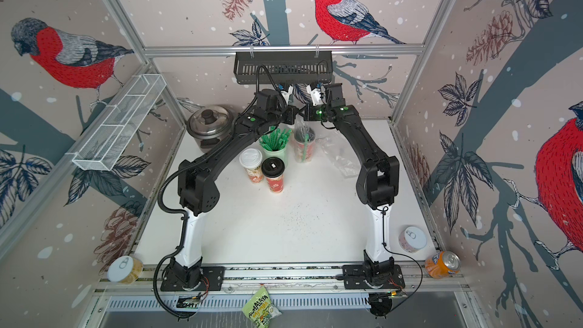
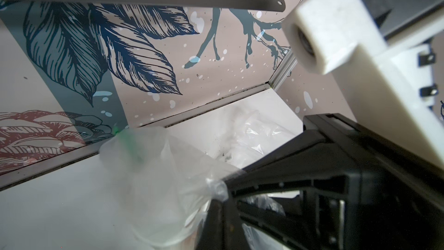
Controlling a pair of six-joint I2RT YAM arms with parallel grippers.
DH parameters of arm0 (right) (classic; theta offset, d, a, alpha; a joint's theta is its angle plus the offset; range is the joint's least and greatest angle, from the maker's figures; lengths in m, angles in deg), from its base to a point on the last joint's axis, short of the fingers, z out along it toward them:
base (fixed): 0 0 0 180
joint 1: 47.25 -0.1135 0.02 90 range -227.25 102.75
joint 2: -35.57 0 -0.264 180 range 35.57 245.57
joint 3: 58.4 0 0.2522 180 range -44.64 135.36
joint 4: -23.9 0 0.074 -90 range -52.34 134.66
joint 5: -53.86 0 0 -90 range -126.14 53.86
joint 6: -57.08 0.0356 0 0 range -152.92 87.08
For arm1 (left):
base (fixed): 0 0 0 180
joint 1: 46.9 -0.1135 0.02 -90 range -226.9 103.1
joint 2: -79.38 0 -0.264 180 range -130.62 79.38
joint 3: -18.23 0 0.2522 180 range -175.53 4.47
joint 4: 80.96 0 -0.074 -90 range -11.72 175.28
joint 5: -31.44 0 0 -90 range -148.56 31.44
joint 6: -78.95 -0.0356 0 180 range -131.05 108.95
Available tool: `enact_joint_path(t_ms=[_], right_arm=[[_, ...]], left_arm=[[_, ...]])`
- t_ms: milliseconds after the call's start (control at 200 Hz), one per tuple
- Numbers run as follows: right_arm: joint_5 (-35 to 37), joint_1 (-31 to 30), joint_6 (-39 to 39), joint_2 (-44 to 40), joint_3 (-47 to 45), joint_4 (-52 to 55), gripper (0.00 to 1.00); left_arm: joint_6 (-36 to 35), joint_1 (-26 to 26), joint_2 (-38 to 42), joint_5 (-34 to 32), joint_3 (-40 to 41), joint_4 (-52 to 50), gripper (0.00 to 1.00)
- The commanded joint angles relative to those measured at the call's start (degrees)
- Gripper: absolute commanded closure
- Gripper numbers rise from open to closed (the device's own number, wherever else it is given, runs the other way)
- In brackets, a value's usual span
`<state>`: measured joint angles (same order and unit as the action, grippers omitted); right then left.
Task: Pack milk tea into plastic carrier bags
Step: Place the plastic carrier bag at the center of the board.
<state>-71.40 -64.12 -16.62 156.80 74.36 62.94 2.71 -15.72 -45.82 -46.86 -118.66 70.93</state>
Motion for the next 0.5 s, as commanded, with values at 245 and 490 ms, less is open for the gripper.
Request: enact_joint_path(t_ms=[245,490], right_arm=[[1.01,0.36,0.31,0.41,-0.16,0.46,0.93],[1.66,0.16,0.14,-0.8,-1.2,0.67,0.97]], left_arm=[[-0.18,-0.46,-0.84,-0.04,-0.88,-0.17,1.0],[-0.59,-0.84,-1.57,-0.87,-2.1,-0.68,1.0]])
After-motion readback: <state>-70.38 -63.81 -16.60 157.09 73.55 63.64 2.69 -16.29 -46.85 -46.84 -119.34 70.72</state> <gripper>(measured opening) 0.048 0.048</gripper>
